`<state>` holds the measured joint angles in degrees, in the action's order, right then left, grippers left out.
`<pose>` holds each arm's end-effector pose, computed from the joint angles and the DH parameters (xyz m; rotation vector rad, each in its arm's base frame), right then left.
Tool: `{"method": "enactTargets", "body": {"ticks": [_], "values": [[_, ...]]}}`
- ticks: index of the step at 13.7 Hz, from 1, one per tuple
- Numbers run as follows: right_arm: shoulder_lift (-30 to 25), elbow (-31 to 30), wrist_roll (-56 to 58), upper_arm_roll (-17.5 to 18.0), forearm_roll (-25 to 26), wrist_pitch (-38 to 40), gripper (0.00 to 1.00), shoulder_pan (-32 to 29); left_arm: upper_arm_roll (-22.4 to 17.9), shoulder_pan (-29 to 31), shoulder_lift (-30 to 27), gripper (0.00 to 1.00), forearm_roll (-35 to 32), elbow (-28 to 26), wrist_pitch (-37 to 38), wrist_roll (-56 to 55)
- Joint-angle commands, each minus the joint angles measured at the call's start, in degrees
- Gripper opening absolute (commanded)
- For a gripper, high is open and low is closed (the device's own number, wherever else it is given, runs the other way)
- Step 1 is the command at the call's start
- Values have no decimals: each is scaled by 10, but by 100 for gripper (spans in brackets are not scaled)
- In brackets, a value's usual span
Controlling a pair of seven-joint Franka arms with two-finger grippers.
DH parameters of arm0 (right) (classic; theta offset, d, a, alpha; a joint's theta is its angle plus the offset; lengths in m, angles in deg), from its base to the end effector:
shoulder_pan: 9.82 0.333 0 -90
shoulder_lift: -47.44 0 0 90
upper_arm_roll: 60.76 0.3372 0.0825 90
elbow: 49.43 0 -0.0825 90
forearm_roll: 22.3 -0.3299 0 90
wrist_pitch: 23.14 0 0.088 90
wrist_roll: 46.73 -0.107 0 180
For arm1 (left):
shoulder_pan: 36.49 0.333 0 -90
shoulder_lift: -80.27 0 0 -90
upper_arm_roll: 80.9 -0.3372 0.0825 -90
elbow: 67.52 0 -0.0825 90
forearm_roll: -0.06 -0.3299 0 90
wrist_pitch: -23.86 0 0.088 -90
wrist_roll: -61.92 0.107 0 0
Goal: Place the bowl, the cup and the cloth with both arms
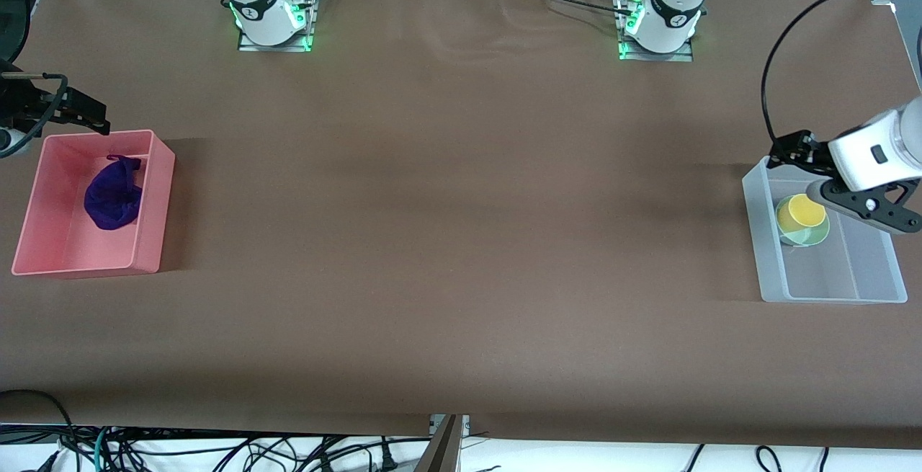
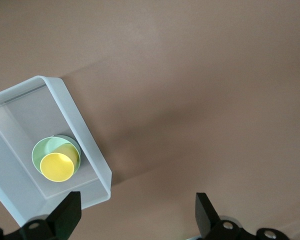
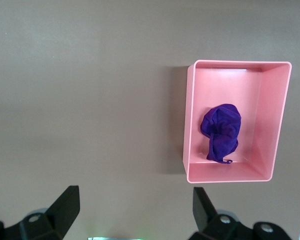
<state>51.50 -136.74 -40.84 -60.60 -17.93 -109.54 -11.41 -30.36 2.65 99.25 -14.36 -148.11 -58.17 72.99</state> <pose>0.5160 -0.0215 0.6242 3.0658 0.1171 -0.1403 0.5605 -0.0020 0.5767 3.0689 -0.5863 -0.2952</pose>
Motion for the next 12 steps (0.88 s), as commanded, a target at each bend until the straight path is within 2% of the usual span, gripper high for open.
{"method": "enactTargets", "body": {"ticks": [1,3,5,7,8,9,12], "values": [[5,14,-2,3,-7,4,100,-4,-66,-84,-61,100,4,1,16,-45],[5,14,-2,3,-7,4,100,-4,-160,-166,-86,100,16,-4,12,-58],[5,14,-2,2,-7,4,100,-4,-300,-248,-105,100,108,-30,-1,-58],[5,14,-2,3,-6,4,100,-4,-422,-336,-161,100,155,-123,-71,-60],[5,14,-2,3,-6,4,100,-5,-452,-370,-192,100,156,-174,-118,-61],[5,14,-2,3,-6,4,100,-5,-461,-383,-218,100,156,-212,-152,-70],[5,14,-1,2,-6,4,100,-5,-468,-418,-235,100,149,-234,-162,-159]]}}
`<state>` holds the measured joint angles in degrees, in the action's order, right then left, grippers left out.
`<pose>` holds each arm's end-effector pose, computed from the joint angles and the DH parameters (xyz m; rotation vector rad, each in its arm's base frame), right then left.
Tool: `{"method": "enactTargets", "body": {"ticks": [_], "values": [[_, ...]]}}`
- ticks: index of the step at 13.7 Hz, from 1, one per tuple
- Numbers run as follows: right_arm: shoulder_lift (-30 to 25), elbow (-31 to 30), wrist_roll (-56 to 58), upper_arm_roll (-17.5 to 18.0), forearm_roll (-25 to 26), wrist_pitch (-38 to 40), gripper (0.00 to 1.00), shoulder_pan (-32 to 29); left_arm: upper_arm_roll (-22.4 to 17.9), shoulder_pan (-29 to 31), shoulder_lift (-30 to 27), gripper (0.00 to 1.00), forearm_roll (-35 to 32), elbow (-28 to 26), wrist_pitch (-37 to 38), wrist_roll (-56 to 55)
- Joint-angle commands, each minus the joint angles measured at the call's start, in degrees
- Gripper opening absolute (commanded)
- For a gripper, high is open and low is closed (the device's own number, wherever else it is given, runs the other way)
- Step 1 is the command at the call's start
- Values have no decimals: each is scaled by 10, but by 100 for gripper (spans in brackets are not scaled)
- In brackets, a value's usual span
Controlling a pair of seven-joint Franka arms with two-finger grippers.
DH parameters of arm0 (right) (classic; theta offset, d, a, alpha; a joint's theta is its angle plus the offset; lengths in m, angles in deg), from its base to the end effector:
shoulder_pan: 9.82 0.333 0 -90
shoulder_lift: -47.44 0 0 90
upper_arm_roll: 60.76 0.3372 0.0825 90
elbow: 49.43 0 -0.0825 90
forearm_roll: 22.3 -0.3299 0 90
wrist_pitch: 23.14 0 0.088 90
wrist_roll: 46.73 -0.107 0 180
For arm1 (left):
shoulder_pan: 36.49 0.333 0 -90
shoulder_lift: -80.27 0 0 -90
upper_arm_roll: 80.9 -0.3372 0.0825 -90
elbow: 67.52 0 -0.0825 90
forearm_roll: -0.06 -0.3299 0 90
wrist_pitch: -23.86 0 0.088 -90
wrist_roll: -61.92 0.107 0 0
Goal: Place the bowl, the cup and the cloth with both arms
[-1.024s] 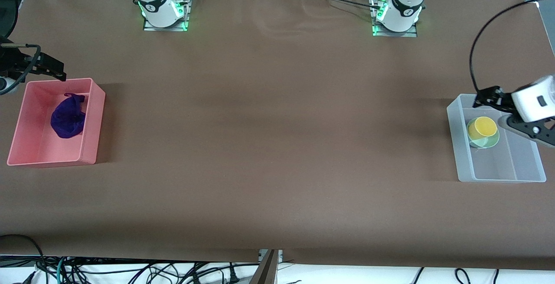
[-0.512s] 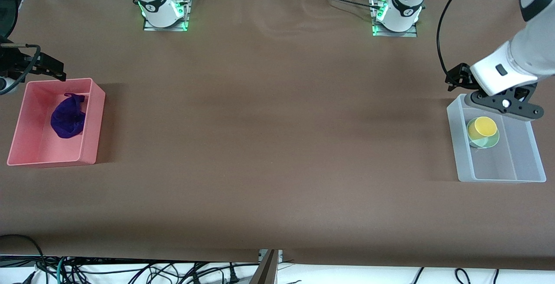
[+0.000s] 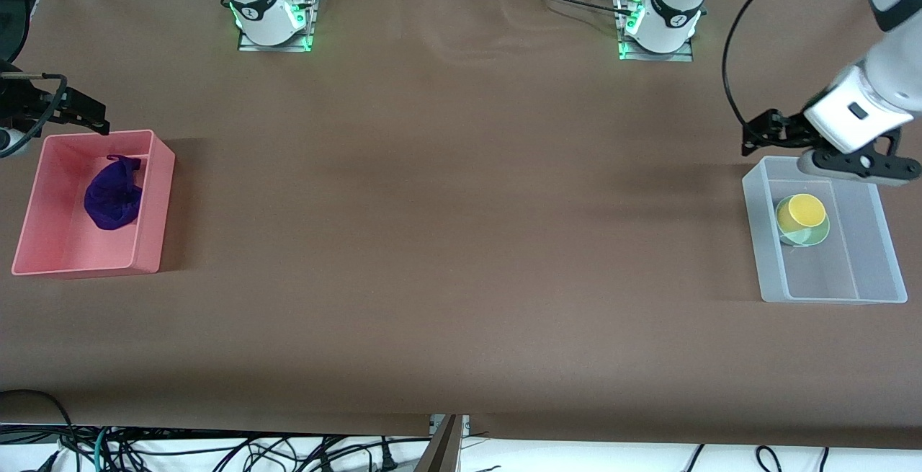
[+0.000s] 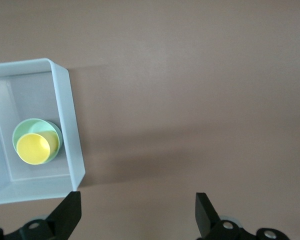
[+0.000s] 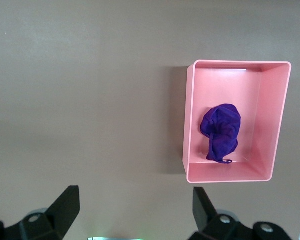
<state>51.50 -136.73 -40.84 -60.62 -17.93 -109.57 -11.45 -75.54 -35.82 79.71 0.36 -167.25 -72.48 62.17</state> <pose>0.5160 -0.0220 0.6243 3.0659 0.1155 -0.1393 0.4989 -0.0417 0.5886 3.1354 -0.1341 -0.0778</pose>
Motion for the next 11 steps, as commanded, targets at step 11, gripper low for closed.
{"method": "enactTargets", "body": {"ticks": [11], "values": [[5,14,-2,2,-7,5,100,-5,-24,-33,-32,100,1,-36,-17,-30]]}}
